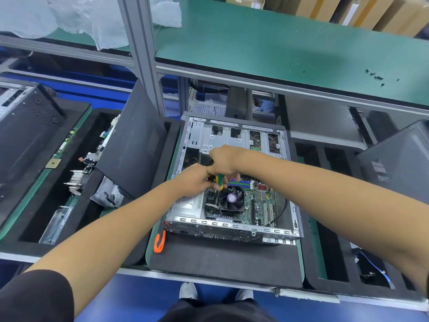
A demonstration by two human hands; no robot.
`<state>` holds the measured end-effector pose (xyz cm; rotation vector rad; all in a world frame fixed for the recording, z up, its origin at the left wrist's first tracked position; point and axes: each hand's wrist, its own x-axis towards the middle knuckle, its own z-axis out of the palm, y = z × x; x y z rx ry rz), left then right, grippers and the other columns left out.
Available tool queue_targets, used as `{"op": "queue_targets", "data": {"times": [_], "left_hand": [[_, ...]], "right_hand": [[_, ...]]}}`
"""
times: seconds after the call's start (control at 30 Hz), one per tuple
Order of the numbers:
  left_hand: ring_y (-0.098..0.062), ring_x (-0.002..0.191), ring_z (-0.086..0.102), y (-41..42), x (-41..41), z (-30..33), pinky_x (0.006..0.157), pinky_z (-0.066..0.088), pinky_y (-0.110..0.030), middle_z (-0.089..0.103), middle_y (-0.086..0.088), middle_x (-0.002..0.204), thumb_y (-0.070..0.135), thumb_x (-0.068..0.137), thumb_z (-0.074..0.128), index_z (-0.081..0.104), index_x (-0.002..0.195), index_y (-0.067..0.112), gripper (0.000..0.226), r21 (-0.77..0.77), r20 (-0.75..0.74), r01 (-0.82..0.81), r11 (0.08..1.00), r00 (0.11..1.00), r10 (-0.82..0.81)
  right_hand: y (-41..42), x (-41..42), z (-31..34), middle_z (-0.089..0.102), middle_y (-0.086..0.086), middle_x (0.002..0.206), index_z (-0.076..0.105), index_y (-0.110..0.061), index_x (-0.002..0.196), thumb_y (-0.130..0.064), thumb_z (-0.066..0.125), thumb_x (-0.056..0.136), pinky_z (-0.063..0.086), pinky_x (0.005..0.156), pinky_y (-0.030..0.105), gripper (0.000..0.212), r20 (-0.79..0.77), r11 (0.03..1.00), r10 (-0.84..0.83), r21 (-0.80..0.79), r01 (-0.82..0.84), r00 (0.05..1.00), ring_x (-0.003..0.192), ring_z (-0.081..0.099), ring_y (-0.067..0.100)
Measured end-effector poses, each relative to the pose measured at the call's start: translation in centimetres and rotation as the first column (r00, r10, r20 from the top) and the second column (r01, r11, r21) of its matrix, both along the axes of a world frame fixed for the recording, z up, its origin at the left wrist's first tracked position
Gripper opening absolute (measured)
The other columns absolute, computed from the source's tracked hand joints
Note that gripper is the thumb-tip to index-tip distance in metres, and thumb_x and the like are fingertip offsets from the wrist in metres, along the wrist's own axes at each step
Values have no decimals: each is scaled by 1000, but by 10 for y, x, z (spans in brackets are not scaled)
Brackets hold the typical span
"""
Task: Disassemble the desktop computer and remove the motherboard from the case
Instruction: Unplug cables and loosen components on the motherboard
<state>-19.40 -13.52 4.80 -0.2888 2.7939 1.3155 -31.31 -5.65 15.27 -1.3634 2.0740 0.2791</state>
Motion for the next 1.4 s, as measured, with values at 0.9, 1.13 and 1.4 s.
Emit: {"op": "queue_targets", "data": {"times": [0.9, 1.13, 1.4], "left_hand": [[-17, 85, 64, 0, 1, 9, 80, 52, -32, 72, 2, 93, 50, 75, 83, 73, 98, 20, 39, -252, 170, 72, 965, 985, -29], [-4, 87, 63, 8, 6, 10, 82, 52, -30, 67, 19, 84, 57, 46, 96, 70, 90, 29, 58, -47, 80, -122, 991, 989, 125], [-4, 78, 62, 11, 6, 15, 73, 52, -29, 67, 14, 76, 65, 49, 90, 61, 70, 47, 40, -126, 59, -67, 990, 995, 75]], "right_hand": [[28, 11, 4, 56, -2, 93, 53, -19, 113, -21, 55, 98, 46, 64, 40, 15, -274, 504, 818, -86, -859, 507, 74, 52, 25], [33, 14, 2, 64, -4, 91, 47, -24, 123, -50, 55, 94, 38, 56, 30, 40, -304, 817, 519, -99, -568, 799, 79, 61, 21], [34, 11, 9, 60, 2, 92, 47, -22, 121, -22, 57, 98, 33, 53, 32, 25, -314, 663, 719, 43, -747, 620, 78, 57, 23]]}}
